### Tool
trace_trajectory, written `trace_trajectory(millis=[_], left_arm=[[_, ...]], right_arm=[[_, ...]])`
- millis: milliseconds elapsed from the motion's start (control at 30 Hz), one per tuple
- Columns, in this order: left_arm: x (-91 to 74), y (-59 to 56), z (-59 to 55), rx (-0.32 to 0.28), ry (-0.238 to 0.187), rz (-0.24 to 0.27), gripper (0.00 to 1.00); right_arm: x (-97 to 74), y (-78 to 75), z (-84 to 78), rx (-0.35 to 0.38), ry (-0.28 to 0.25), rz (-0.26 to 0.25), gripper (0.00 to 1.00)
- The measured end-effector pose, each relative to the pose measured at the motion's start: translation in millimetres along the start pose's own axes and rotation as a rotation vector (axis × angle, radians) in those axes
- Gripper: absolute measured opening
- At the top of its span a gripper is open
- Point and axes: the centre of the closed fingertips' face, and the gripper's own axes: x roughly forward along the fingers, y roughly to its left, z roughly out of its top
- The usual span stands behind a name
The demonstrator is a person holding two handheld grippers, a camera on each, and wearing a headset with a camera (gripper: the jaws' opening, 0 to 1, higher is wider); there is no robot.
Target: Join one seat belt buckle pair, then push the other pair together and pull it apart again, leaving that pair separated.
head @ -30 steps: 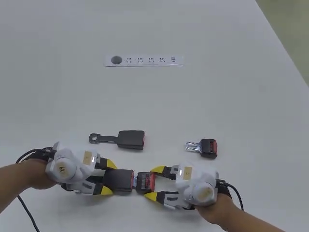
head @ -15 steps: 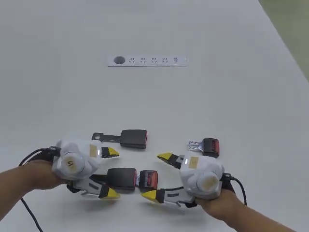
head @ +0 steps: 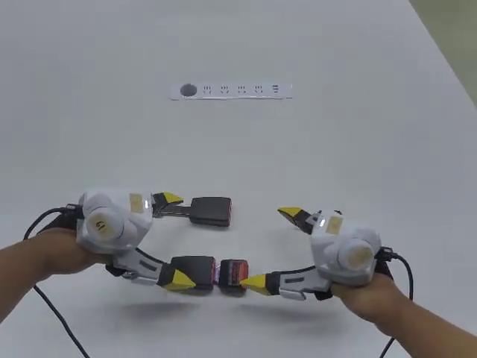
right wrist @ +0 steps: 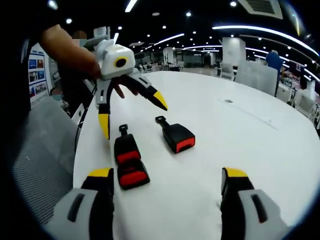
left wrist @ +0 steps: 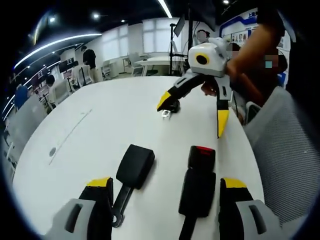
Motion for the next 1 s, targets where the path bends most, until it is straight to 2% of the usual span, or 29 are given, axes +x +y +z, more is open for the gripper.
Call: trace_trajectory(millis=[167, 267, 367, 500, 600, 733, 800, 933, 1000], left_arm=[[-1.1, 19.3, 9.8, -0.003, -0.008, 0.017, 0.91], [-0.8, 31.7, 13.9, 0.040, 0.003, 0.028, 0.91], [1.9, 47.0, 20.9, 0.018, -0.009, 0.033, 0.91], [10.8, 54.5, 23.1, 0.041, 0.008, 0.020, 0.90], [18.9, 57.9, 22.9, 0.041, 0.014, 0.001, 0.88], [34.2, 58.2, 14.4, 0.047, 0.042, -0.033, 0.86], [41.1, 53.6, 9.3, 0.066, 0.062, -0.060, 0.84], [53.2, 51.1, 4.2, 0.064, 0.070, -0.092, 0.77], [60.0, 50.3, 0.0, 0.069, 0.084, -0.105, 0.76]], right_arm=[[-11.1, -27.0, -5.8, 0.003, 0.012, -0.030, 0.90], [-18.2, -42.1, -10.3, -0.001, 0.027, -0.043, 0.91], [-27.5, -55.5, -14.3, 0.010, 0.024, -0.040, 0.91], [-36.3, -69.2, -26.2, 0.007, 0.053, -0.033, 0.91], [-43.2, -77.6, -37.7, 0.001, 0.084, -0.015, 0.90], [-51.1, -87.5, -57.2, 0.002, 0.151, 0.007, 0.87], [-53.9, -92.1, -60.1, 0.008, 0.156, 0.015, 0.86], [-56.9, -96.0, -65.8, 0.034, 0.168, 0.042, 0.80], [-57.7, -95.2, -67.1, 0.010, 0.174, 0.064, 0.76]])
